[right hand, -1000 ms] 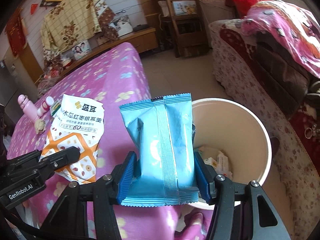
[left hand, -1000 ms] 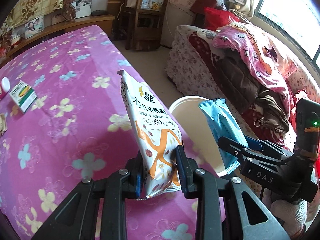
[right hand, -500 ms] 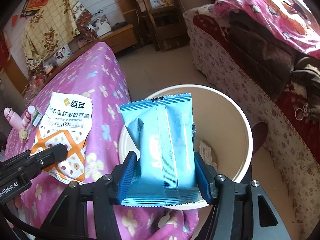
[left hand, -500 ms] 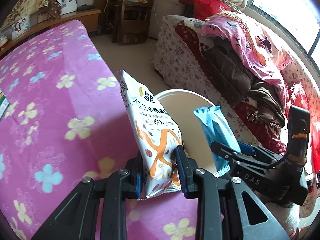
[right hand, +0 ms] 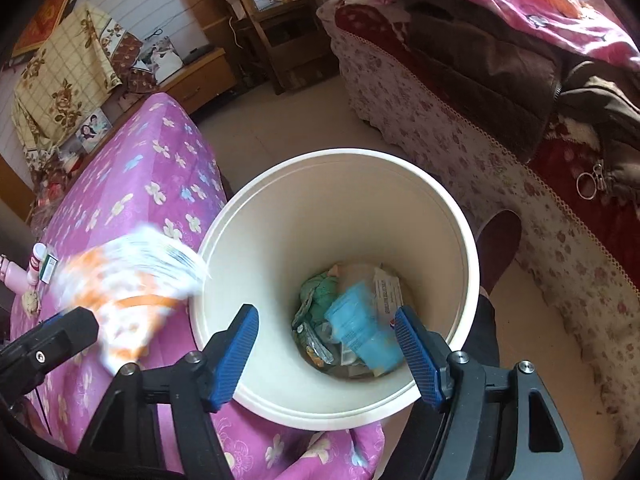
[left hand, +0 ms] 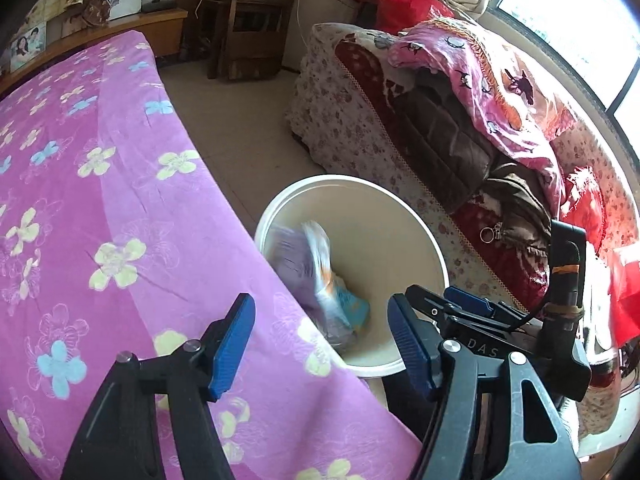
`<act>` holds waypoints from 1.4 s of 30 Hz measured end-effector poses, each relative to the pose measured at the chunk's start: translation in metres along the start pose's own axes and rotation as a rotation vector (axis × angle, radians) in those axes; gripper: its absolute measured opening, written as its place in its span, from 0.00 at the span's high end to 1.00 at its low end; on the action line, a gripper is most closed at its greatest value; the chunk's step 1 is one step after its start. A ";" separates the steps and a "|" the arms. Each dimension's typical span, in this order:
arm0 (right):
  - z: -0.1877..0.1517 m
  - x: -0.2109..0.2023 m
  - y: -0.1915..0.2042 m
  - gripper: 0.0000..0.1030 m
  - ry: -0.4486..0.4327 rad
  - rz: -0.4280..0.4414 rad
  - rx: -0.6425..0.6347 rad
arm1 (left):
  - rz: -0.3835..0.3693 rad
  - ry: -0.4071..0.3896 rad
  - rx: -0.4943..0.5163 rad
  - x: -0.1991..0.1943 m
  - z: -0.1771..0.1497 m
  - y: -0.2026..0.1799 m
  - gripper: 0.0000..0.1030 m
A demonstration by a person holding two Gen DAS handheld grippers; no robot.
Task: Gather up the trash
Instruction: 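Open both tools over the white bucket to drop snack bag and blue packet, then move both open tools back over the crumpled paper and medicine box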
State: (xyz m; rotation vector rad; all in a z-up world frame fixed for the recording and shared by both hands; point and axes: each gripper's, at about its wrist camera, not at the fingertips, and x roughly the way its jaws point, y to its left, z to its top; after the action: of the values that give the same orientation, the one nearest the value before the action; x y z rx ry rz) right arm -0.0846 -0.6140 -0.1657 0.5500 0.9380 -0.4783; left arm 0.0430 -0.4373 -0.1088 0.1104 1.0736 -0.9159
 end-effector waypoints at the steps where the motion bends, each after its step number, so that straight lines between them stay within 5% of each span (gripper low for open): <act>1: -0.001 0.001 0.001 0.28 0.004 0.001 0.001 | 0.002 0.000 -0.002 -0.001 0.000 0.001 0.33; 31: -0.002 -0.035 0.078 0.28 -0.076 0.002 -0.179 | 0.154 -0.140 -0.027 -0.053 -0.013 0.045 0.33; 42: -0.003 -0.045 0.134 0.28 -0.104 0.059 -0.274 | 0.234 -0.184 -0.090 -0.090 -0.026 0.092 0.32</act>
State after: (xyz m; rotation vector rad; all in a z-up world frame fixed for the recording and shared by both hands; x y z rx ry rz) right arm -0.0288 -0.5034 -0.0984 0.3003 0.8686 -0.3152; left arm 0.0737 -0.3131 -0.0819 0.0735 0.9073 -0.6529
